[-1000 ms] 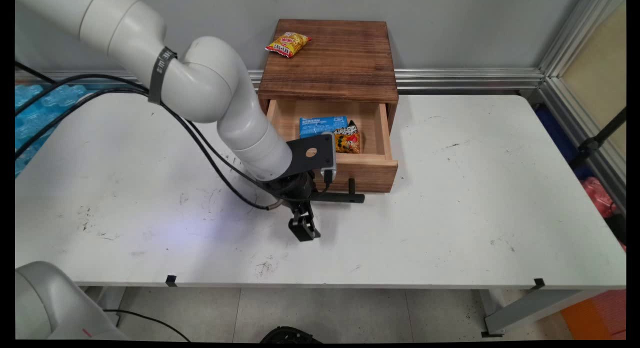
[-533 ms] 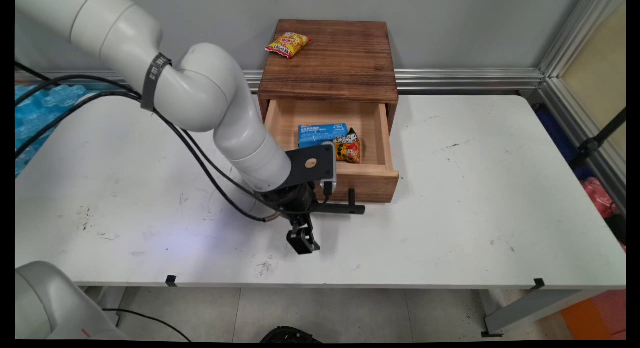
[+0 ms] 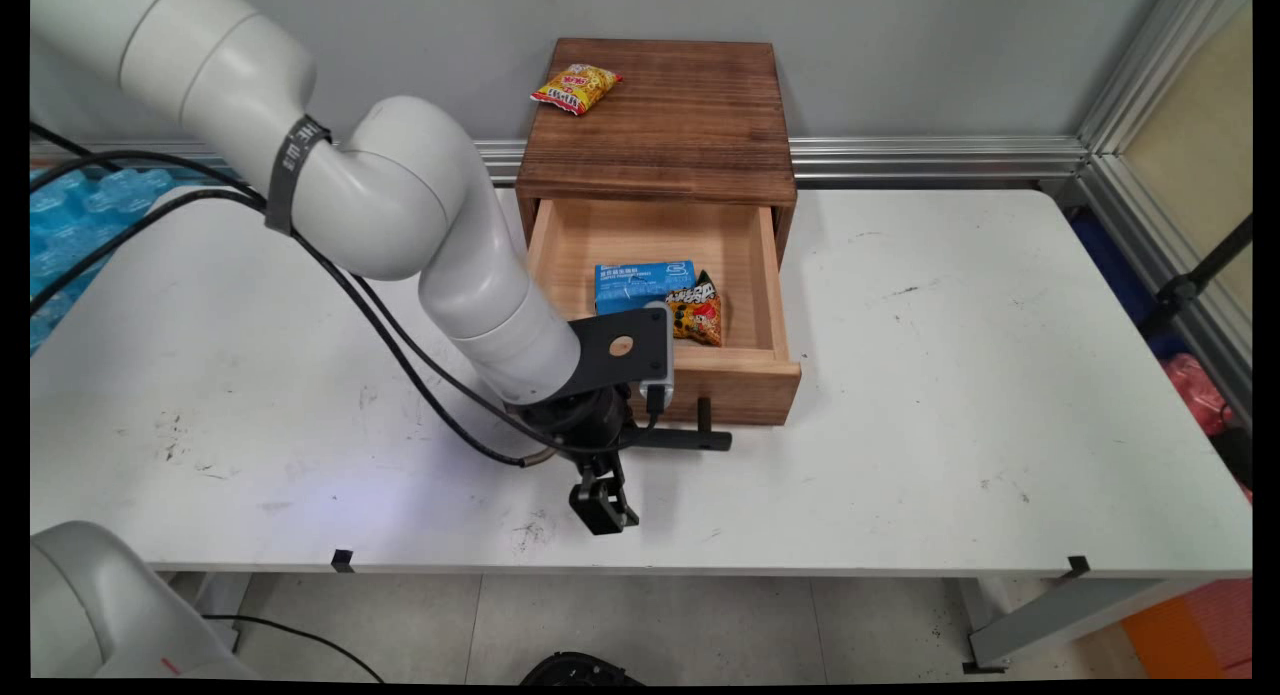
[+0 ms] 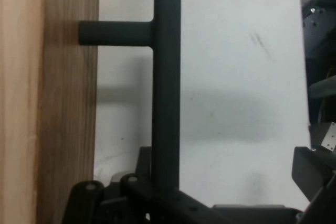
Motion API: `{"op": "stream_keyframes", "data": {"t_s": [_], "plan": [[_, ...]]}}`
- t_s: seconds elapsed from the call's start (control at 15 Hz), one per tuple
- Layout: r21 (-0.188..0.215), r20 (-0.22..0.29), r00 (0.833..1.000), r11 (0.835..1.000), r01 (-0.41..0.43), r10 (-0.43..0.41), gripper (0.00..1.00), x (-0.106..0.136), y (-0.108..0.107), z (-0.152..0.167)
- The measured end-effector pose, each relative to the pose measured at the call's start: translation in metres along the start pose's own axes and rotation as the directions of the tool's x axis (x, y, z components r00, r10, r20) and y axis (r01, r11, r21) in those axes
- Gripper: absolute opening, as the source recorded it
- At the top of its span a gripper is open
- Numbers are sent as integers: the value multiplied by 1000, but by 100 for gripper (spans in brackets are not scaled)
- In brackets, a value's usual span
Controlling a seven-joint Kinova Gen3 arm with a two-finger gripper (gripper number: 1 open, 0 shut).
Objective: Open the drawer
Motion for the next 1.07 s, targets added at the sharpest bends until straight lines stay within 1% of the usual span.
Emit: {"op": "stream_keyframes", "data": {"t_s": [1.07], "plan": [[-19, 7, 1000, 1000, -15, 15, 100, 2, 18, 0]]}}
